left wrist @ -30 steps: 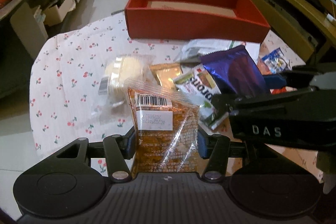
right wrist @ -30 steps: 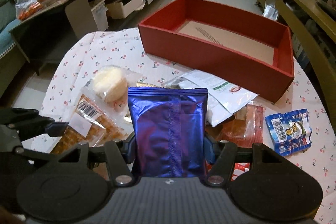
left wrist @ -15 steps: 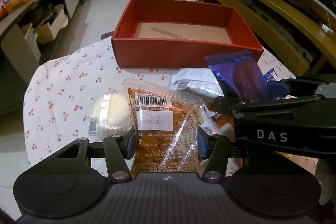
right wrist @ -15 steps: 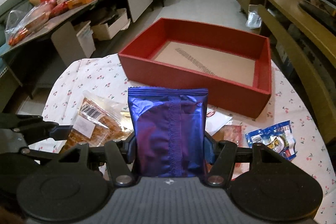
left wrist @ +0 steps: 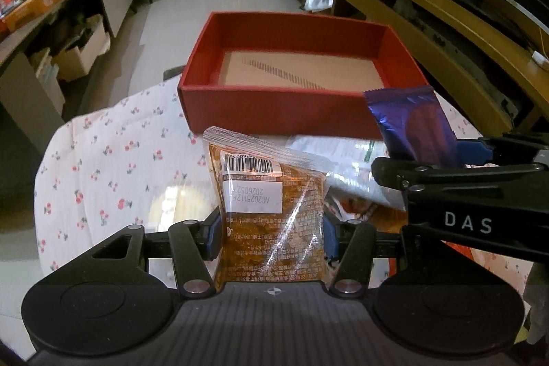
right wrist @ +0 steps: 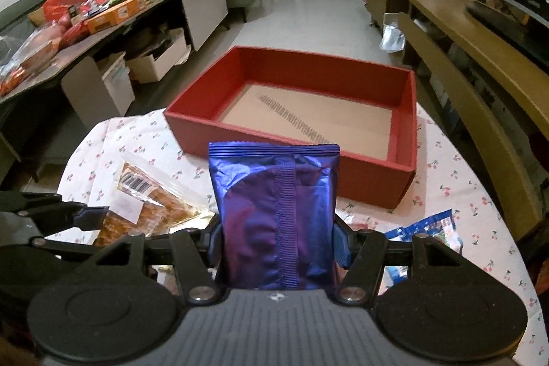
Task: Organize snacks
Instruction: 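Carry the bread bag and blue pack over the red box with both tools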
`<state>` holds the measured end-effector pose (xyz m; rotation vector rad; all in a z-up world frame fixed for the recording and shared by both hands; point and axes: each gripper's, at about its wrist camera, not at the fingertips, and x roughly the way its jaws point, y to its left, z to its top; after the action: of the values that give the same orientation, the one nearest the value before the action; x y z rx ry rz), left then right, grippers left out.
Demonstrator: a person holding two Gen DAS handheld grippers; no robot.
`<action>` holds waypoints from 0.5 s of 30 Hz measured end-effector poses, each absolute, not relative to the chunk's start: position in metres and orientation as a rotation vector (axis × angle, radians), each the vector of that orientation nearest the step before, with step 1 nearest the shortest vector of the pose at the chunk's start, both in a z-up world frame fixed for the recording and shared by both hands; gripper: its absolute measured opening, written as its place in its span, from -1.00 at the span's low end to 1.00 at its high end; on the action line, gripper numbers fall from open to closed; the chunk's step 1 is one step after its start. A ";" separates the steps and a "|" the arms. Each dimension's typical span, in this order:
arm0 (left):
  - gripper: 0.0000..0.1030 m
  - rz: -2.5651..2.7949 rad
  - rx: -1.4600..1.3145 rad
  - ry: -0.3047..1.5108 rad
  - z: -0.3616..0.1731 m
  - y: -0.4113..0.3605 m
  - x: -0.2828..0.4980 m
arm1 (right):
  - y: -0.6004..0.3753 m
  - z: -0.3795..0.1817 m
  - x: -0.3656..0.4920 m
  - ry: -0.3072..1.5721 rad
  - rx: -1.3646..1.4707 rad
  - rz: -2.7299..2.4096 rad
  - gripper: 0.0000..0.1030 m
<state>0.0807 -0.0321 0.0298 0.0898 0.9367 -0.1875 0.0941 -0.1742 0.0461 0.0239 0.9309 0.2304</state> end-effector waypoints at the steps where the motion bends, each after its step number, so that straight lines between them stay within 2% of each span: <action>1: 0.19 -0.187 0.091 0.932 0.031 -0.033 0.084 | -0.175 0.047 0.095 0.927 0.028 0.222 0.27; 15: 0.19 -0.166 0.092 0.856 0.049 -0.043 0.136 | -0.193 0.053 0.132 0.897 0.043 0.155 0.27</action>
<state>0.1360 -0.0435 0.0487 0.0918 0.8562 -0.1661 0.1319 -0.1925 0.0529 0.0427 0.8975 0.1546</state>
